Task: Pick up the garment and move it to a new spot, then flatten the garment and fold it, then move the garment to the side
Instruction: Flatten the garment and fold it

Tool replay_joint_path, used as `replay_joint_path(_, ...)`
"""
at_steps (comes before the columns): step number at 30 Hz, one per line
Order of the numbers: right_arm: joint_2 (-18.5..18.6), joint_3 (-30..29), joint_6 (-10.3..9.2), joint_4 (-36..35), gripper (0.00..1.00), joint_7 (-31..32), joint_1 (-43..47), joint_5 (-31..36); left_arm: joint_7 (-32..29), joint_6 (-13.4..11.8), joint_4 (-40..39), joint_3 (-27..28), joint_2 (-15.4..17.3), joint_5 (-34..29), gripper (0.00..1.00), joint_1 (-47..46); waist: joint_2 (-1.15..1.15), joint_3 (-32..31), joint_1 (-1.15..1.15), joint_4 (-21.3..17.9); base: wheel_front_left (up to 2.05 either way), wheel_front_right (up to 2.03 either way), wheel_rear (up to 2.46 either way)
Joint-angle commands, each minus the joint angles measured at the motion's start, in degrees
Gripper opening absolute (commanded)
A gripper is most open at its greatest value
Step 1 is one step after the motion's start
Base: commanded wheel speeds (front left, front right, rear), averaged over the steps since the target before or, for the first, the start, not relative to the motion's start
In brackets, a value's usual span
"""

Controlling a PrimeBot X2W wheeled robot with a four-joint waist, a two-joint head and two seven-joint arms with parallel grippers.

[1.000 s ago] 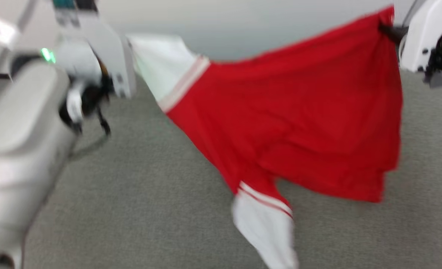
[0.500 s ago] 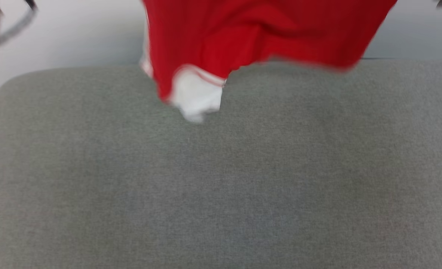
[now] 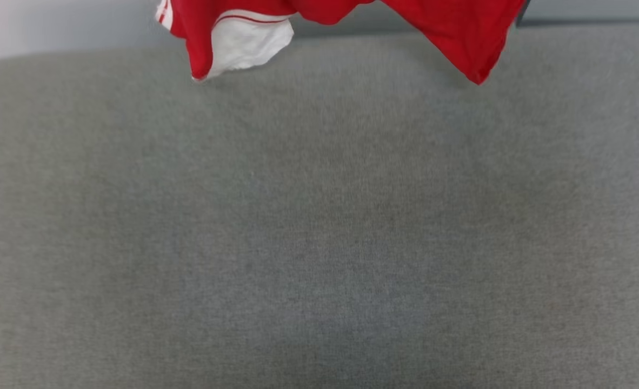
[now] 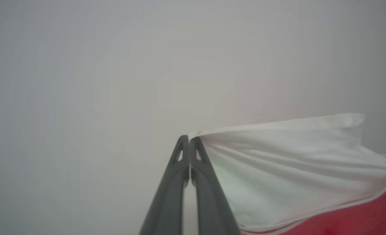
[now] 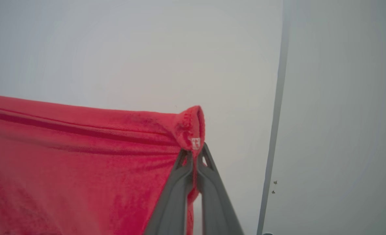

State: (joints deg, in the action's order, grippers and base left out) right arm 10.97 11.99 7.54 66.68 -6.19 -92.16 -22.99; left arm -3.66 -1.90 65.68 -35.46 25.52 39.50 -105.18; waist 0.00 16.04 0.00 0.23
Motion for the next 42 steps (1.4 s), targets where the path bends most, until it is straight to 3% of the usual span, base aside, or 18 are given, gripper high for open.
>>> replay_joint_path(1,0.2,-0.3,-0.10,0.8,0.00,-1.0,-1.3,0.6,1.2,0.2,0.6,0.2,0.8,-0.2,0.00,-2.1,0.00,5.7,0.00,-0.6,0.00,0.00,0.00)
replay_joint_path(9,-0.2,-1.7,-0.10,2.0,0.00,-8.5,-7.8,4.9,12.2,1.3,1.3,0.0,-1.5,-1.5,0.00,-8.8,0.00,16.3,0.00,-0.5,0.00,0.00,0.00)
replay_joint_path(13,0.8,-5.7,-0.10,-3.0,0.00,-9.1,-10.2,9.4,17.3,1.9,0.7,1.1,-2.5,-1.4,0.00,-12.6,0.00,20.8,0.00,0.5,0.00,0.00,0.00)
replay_joint_path(19,-1.8,-17.3,-0.09,-13.5,0.00,-8.9,-6.4,20.2,18.9,2.6,-5.7,5.9,-1.7,-1.8,0.00,-16.0,0.00,24.9,0.00,2.7,0.00,0.00,0.00)
replay_joint_path(21,-2.9,-19.9,-0.09,-13.7,0.00,-8.9,-5.5,23.2,18.8,2.6,-8.3,8.7,-2.2,-1.4,0.00,-12.7,0.00,25.2,0.00,3.8,0.00,0.00,0.00)
replay_joint_path(25,-5.1,-22.7,-0.09,-11.8,0.00,-8.9,-3.6,26.2,18.8,4.8,-9.9,11.5,-2.7,-3.2,0.00,-7.6,0.00,24.4,0.00,5.6,0.00,0.00,0.00)
replay_joint_path(31,-6.5,-17.1,-0.09,-7.1,0.00,-9.0,-1.1,23.8,18.8,8.0,-6.3,12.2,-4.1,-3.5,0.00,1.1,0.00,19.5,0.00,7.0,0.00,0.00,0.00)
replay_joint_path(35,-6.3,-12.4,-0.09,-3.9,0.00,-8.9,2.2,19.9,18.8,8.9,-3.8,9.5,-4.9,-4.7,0.00,6.4,0.00,15.3,0.00,7.4,0.00,0.00,0.00)
replay_joint_path(42,-2.8,-0.2,-0.09,-3.6,0.00,-4.0,13.4,5.8,13.1,9.4,-3.2,0.5,-5.9,-3.9,0.00,20.8,0.00,3.9,0.00,8.4,0.00,0.00,0.00)
